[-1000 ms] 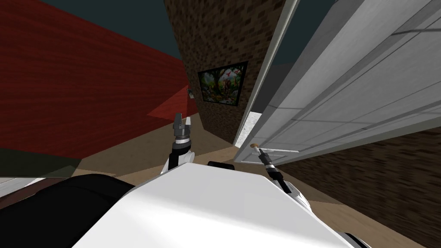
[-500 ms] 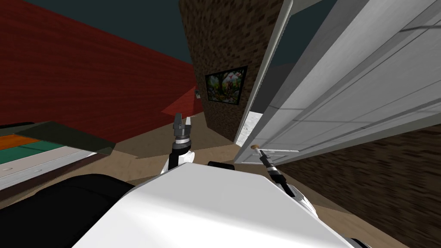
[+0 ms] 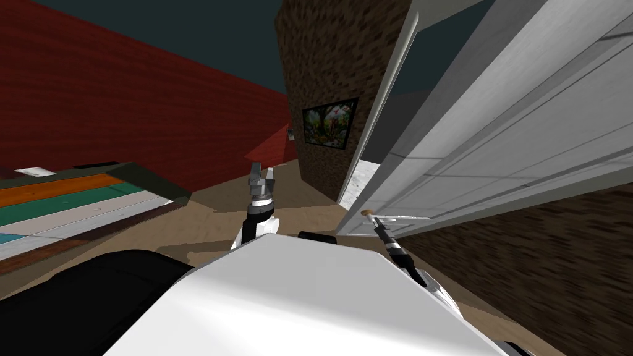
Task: Pull the door open
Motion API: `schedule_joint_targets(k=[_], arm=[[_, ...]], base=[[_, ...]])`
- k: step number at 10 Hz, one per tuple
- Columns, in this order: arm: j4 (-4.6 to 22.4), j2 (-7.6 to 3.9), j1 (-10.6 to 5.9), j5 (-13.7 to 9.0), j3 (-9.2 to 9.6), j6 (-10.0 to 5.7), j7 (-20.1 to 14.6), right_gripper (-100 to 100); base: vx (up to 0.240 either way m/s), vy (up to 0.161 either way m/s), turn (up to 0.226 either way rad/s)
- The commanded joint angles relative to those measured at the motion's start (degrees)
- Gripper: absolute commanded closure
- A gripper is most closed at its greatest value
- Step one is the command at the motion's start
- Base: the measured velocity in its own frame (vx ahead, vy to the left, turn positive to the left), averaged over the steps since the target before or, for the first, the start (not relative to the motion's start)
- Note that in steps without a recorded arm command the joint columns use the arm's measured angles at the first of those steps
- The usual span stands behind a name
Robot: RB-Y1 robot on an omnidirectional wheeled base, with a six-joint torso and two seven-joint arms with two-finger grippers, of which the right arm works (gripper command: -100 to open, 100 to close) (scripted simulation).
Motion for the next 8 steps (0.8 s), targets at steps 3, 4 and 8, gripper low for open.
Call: schedule_joint_targets(k=[3, 4, 8], arm=[[0.84, -0.99, 1.92, -0.47, 0.10, -3.41, -0.31, 100], [1.32, -1.25, 2.33, -0.59, 0.15, -4.42, -0.43, 100], [2.59, -1.93, 3.39, -0.91, 0.30, -7.07, -0.76, 100]], base=[[-0.197, -0.097, 0.214], [-0.189, -0.093, 0.222], [-0.174, -0.058, 0.136]])
